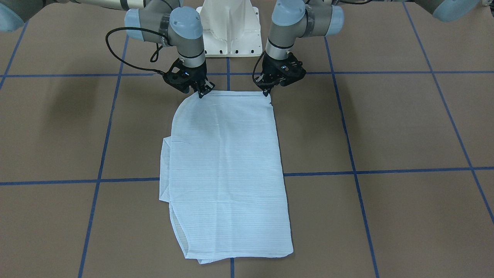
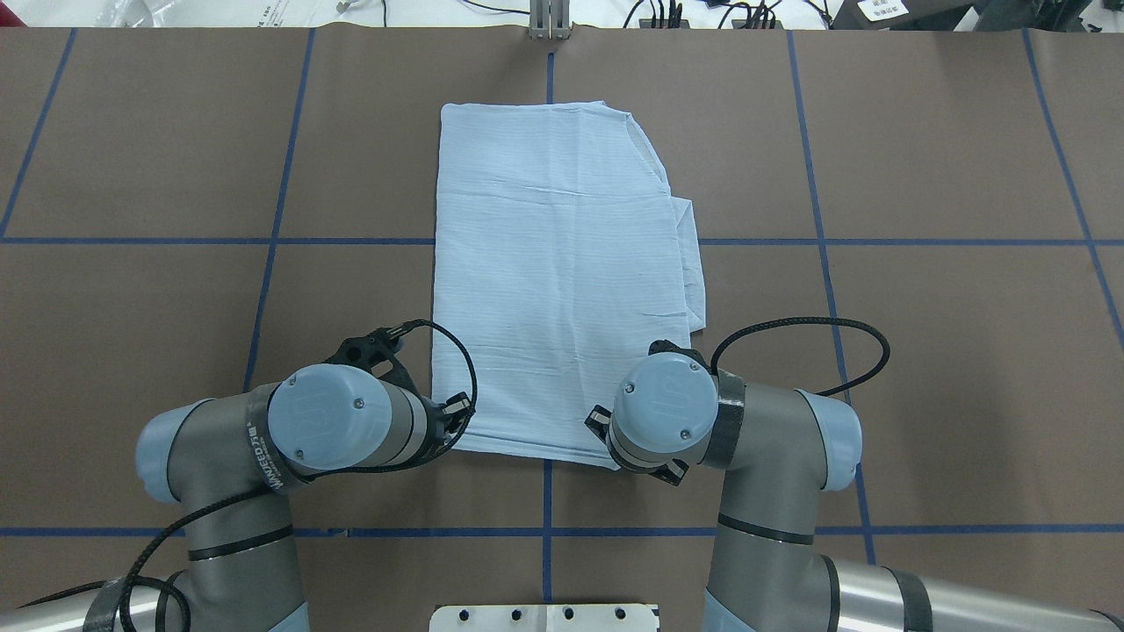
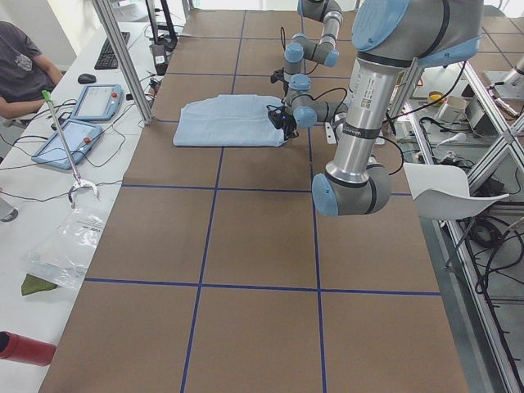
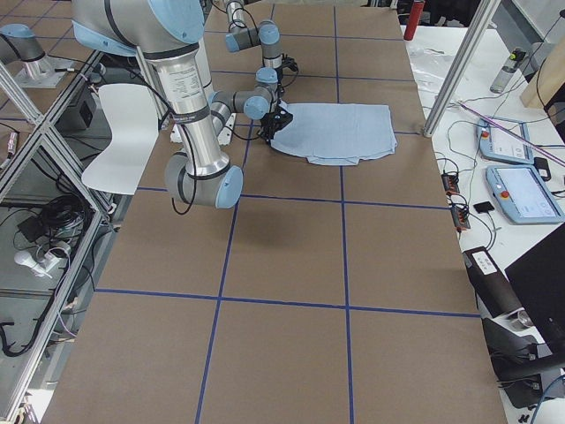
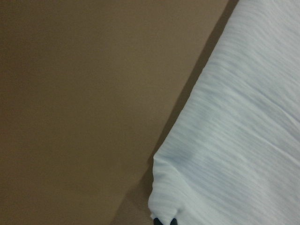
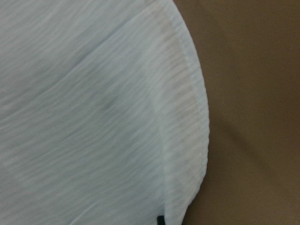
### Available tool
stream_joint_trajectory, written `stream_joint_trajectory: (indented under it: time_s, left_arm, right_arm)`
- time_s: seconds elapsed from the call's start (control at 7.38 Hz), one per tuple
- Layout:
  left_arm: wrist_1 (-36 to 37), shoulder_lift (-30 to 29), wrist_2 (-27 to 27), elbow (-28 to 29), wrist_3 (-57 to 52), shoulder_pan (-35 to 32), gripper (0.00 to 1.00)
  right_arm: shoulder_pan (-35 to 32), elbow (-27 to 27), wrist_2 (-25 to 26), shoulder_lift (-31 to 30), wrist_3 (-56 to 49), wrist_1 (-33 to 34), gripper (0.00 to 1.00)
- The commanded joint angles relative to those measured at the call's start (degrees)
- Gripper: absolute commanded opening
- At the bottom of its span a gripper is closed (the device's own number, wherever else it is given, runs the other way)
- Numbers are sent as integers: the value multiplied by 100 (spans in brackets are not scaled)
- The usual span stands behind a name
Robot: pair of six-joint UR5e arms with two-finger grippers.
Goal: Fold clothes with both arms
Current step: 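Lift the near edge with both grippers and carry it away from the robot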
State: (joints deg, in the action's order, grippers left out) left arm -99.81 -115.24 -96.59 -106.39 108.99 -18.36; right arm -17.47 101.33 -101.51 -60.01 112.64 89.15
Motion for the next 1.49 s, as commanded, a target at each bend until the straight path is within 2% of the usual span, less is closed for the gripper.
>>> stream_joint_trajectory:
  time_s: [0.0,0.68,0.81,1.08,1.36]
  left_arm:
    - [5,1,0,-4,0,-1,0]
    - [93,89,-44,-425,-35,-1,0]
    - [528,63,-61,-740,-35,43,0]
    - [1259,54,-218,-1478,-27,139,0]
    - [1996,54,-316,-1988,-35,577,0]
  right_arm:
    - [-37,88,8,24,12,6,0]
    - [-125,764,0,-89,56,85,0]
    - [-125,1070,-122,-316,56,77,0]
    - [-142,1721,-386,-590,74,94,0]
    - [-116,1986,-1278,-617,109,94,0]
